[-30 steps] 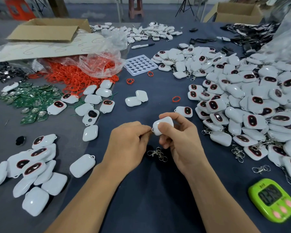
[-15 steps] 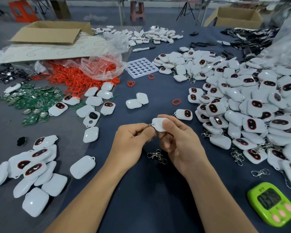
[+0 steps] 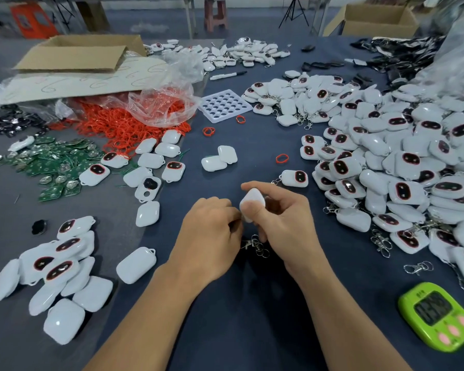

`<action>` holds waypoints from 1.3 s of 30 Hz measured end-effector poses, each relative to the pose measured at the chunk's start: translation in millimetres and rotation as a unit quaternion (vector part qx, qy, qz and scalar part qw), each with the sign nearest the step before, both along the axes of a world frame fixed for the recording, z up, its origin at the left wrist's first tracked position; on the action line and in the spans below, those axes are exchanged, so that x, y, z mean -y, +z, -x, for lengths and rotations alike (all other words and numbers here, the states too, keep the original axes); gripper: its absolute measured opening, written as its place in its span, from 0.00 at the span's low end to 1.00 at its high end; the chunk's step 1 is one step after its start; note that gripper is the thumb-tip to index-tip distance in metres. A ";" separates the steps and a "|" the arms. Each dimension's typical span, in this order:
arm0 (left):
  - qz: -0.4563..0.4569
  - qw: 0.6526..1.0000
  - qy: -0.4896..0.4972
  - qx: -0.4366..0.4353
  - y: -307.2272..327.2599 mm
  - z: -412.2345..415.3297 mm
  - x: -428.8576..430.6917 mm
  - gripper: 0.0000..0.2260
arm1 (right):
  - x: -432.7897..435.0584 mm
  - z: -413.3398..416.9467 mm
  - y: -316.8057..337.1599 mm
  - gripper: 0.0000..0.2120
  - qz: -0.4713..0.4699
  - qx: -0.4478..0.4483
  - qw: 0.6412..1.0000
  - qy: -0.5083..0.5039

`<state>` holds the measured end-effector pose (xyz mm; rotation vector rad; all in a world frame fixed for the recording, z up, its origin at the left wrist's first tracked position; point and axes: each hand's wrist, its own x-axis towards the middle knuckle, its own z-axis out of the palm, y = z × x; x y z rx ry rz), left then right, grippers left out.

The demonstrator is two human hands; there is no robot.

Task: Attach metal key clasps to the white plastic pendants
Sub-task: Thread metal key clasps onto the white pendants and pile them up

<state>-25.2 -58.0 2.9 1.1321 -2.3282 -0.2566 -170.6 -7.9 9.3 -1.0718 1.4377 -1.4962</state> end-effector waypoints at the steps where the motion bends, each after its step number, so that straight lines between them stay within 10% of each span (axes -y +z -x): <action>1: -0.002 1.000 -0.004 0.006 -0.4 -0.5 0.6 0.09 | 0.8 1.1 -0.2 0.12 -0.005 0.009 1.000 0.006; 13: -0.261 0.929 0.002 -0.264 9.5 5.0 3.2 0.06 | 6.7 8.1 0.6 0.11 -0.037 0.230 0.972 0.010; 23: 0.003 0.998 0.061 -0.021 2.2 7.5 -1.4 0.12 | 0.8 0.6 -3.1 0.09 0.006 0.033 0.999 -0.036; 27: -0.051 0.996 0.075 -0.012 -4.9 8.4 0.4 0.12 | 0.8 -0.8 -7.9 0.11 -0.018 -0.062 0.998 -0.030; 32: -0.188 0.962 0.119 -0.156 -0.4 6.5 9.0 0.03 | 3.0 1.3 -4.3 0.13 -0.064 -0.001 0.998 -0.028; 36: -0.077 0.967 0.162 -0.183 6.5 -3.2 12.7 0.12 | 5.4 8.8 0.5 0.12 -0.076 0.087 0.993 0.022; 39: 0.018 0.958 0.264 -0.108 6.6 -18.6 20.2 0.17 | 1.8 33.3 8.9 0.18 0.042 0.376 0.923 0.074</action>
